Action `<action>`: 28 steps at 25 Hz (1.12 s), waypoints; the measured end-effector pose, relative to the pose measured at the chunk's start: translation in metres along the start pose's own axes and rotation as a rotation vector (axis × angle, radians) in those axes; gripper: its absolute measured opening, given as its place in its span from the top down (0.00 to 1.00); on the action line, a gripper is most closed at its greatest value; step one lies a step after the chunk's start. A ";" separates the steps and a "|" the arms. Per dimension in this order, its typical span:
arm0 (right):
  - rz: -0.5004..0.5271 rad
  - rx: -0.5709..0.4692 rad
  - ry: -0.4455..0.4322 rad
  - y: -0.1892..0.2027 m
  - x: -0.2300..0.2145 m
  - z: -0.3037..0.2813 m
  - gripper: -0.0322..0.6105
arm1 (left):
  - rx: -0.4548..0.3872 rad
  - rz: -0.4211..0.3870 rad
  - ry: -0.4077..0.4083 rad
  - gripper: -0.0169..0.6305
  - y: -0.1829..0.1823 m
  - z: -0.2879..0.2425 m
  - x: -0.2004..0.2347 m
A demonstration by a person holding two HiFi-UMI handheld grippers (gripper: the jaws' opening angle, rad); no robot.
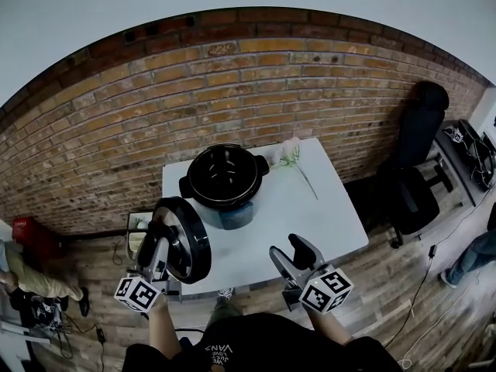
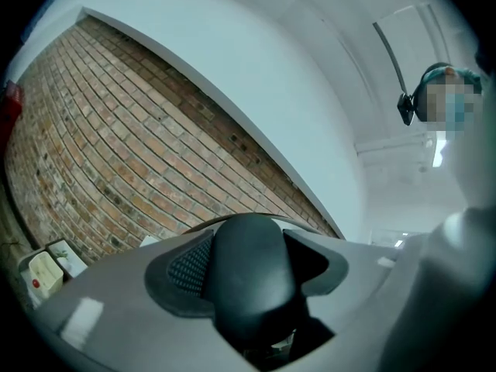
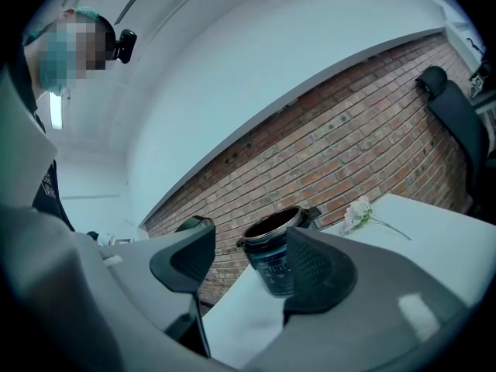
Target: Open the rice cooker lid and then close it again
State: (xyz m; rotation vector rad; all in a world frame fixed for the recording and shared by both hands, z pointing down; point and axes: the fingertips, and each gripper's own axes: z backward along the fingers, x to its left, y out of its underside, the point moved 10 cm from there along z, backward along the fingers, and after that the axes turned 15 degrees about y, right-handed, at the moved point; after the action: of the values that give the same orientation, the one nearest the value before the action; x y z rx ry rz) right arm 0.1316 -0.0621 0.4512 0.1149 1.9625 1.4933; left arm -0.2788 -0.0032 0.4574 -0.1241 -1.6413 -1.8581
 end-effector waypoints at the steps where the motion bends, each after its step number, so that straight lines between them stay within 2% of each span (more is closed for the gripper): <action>1: -0.002 -0.002 0.003 -0.001 0.000 -0.002 0.50 | 0.001 -0.007 0.006 0.55 -0.004 -0.004 0.002; 7: -0.022 -0.030 0.045 -0.004 -0.003 -0.016 0.50 | 0.047 -0.061 0.071 0.55 -0.027 -0.042 0.021; 11: -0.026 -0.048 0.077 -0.008 -0.006 -0.026 0.50 | 0.110 -0.115 0.141 0.55 -0.041 -0.079 0.034; 18: -0.038 -0.064 0.131 -0.008 -0.003 -0.042 0.50 | 0.201 -0.166 0.280 0.55 -0.056 -0.147 0.053; 28: -0.078 -0.055 0.196 0.001 -0.005 -0.056 0.50 | 0.456 -0.263 0.481 0.55 -0.057 -0.243 0.060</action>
State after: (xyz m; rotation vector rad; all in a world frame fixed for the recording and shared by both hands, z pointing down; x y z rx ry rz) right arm 0.1047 -0.1107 0.4619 -0.1348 2.0509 1.5557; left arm -0.2730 -0.2499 0.3855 0.7057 -1.7301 -1.4797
